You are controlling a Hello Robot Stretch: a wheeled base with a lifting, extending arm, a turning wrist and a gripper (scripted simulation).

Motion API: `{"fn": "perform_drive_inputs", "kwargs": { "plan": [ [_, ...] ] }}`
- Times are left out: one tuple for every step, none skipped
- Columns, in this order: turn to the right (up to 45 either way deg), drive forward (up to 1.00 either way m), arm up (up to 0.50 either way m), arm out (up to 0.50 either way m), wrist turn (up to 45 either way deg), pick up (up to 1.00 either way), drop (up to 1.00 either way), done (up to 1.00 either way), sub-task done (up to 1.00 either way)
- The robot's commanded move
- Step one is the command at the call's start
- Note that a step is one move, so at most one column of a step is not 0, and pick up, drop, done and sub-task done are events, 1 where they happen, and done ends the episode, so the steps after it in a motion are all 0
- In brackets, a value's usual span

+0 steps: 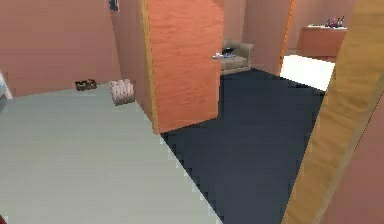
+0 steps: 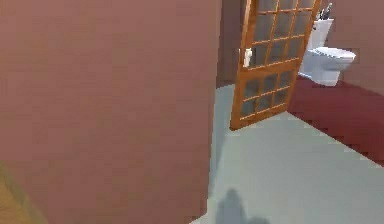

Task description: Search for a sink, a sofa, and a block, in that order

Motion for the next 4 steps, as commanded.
{"fn": "perform_drive_inputs", "kwargs": {
  "plan": [
    [0.0,0.85,0.00,0.00,0.0,0.00,0.00,0.00,0.00],
    [30.0,0.00,0.00,0.00,0.0,0.00,0.00,0.00,0.00],
    [0.0,1.00,0.00,0.00,0.0,0.00,0.00,0.00,0.00],
    [6.0,0.00,0.00,0.00,0.0,0.00,0.00,0.00,0.00]
  ]
}}
